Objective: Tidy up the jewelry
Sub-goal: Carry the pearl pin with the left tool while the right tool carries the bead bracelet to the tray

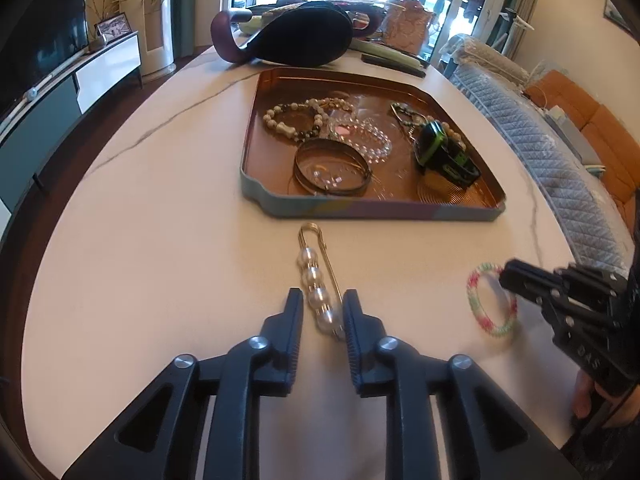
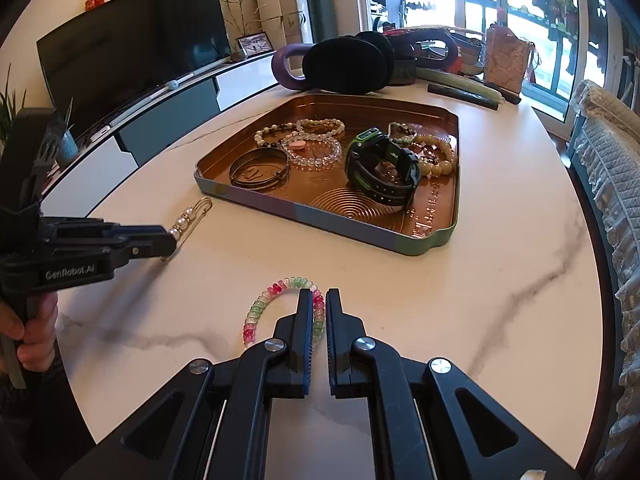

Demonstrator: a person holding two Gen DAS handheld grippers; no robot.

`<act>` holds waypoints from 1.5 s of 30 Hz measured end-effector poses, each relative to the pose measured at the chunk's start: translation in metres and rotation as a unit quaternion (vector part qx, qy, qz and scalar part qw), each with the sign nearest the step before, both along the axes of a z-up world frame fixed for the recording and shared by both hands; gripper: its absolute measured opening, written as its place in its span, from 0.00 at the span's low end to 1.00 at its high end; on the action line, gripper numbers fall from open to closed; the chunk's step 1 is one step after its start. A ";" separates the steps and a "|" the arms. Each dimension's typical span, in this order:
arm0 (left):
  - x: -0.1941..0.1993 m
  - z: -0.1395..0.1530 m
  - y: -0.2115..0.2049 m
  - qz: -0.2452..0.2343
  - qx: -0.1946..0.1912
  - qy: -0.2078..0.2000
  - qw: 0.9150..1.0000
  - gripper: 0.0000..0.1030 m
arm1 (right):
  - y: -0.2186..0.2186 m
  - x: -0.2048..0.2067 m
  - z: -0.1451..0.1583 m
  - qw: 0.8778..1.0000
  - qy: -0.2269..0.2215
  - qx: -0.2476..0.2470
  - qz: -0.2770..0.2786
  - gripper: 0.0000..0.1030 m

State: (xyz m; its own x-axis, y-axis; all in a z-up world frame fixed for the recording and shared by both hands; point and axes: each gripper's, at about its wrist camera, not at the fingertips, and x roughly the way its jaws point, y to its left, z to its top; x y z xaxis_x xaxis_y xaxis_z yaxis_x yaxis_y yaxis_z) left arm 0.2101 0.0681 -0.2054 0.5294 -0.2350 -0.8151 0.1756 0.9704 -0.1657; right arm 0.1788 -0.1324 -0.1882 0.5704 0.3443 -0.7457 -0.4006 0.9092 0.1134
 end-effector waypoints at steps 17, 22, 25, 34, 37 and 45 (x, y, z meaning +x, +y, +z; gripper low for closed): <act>-0.012 0.001 -0.014 -0.002 0.008 -0.017 1.000 0.11 | 0.001 -0.004 0.002 1.000 -0.006 -0.007 -0.003 0.06; -0.026 0.019 -0.016 0.000 0.004 -0.028 1.000 0.11 | -0.002 -0.011 0.014 1.000 -0.018 0.008 -0.004 0.06; -0.034 0.035 -0.019 -0.001 0.005 -0.043 0.999 0.11 | -0.002 -0.017 0.027 0.999 -0.032 0.011 -0.003 0.06; -0.046 0.103 -0.031 -0.022 -0.013 -0.103 0.994 0.11 | -0.011 -0.020 0.081 0.996 -0.082 0.028 -0.013 0.06; -0.045 0.131 -0.030 -0.024 -0.023 -0.136 0.990 0.11 | -0.014 -0.019 0.106 0.993 -0.110 0.032 -0.016 0.06; -0.009 0.167 -0.026 -0.008 -0.040 -0.184 0.982 0.11 | -0.015 0.015 0.145 0.986 -0.161 0.025 -0.019 0.06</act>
State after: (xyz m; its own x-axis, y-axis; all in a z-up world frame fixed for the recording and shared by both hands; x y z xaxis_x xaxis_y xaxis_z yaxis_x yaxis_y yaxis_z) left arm 0.2015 0.0426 -0.0387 0.7803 -0.3020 -0.5477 0.2535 0.9533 -0.1644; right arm 0.1935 -0.1479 -0.0437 0.7881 0.3512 -0.5055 -0.3899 0.9203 0.0314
